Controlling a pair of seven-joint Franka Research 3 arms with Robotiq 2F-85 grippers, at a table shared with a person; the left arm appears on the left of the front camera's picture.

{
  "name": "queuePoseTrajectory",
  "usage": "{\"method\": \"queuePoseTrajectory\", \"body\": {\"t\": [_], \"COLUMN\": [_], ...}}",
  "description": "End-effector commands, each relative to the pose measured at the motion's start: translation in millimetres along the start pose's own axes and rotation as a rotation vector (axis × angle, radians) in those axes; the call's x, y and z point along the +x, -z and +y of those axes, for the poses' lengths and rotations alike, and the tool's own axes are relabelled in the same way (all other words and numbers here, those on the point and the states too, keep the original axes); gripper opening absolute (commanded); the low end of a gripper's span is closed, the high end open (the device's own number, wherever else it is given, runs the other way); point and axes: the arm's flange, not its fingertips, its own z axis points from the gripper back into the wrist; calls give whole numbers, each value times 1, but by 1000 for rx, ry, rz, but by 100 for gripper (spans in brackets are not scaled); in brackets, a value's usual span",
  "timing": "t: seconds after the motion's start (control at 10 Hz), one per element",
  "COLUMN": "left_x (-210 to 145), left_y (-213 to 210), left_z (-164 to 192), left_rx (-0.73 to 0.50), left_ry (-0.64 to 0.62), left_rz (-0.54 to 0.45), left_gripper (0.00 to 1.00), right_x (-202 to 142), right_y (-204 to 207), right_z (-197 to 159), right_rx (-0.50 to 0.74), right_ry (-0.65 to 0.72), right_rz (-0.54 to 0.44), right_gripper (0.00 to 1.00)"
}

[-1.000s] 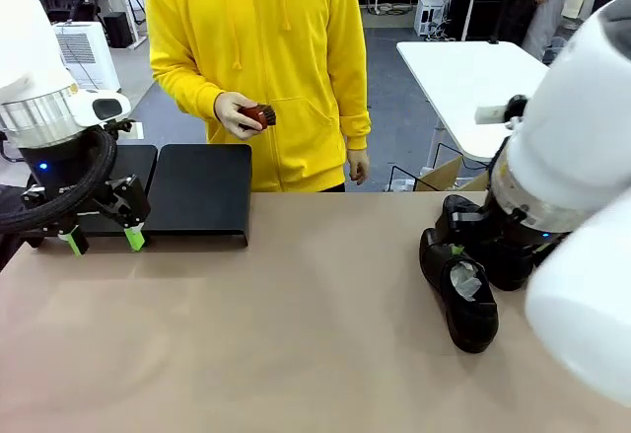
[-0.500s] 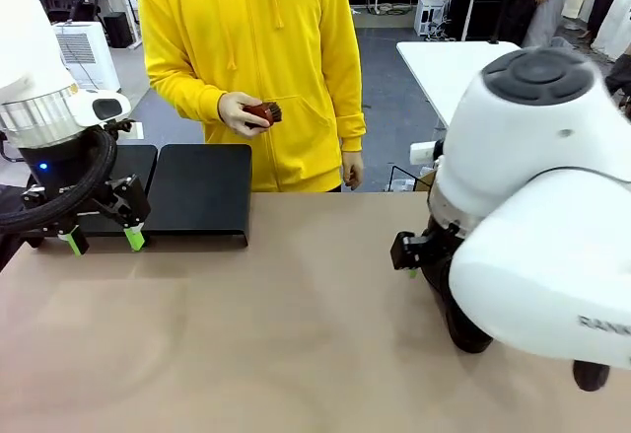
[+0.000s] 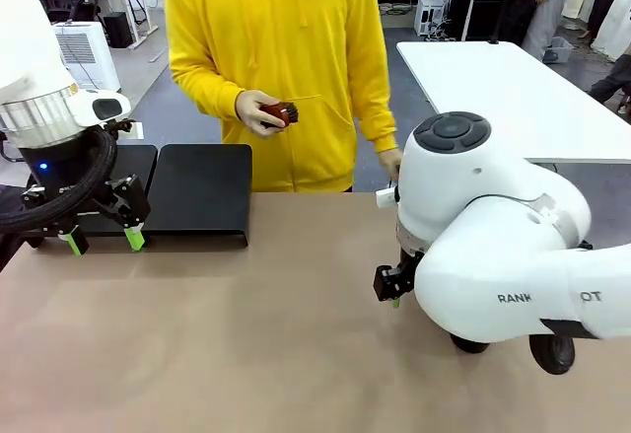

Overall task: Organize the shoes by placing them on the stand.
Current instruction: Pick up one Shoe and place it in the middle of the table.

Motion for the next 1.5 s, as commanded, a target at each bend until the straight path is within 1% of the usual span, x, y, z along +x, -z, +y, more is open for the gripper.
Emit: {"method": "queuePoseTrajectory", "body": {"t": [0.0, 0.4, 1.4], "left_x": [-1, -1, -1], "left_y": [-1, -1, -1], "left_z": [2, 2, 2], "left_rx": [13, 13, 13], "left_ry": [11, 11, 11], "left_rz": [1, 1, 1], "left_gripper": [85, 85, 85], "right_x": [10, 7, 6], "right_y": [-4, 3, -2], "right_z": [0, -3, -13], "right_rx": [-39, -54, -55], "right_ry": [28, 46, 88], "right_rz": [-52, -41, -40], "right_gripper": [100, 100, 100]}}
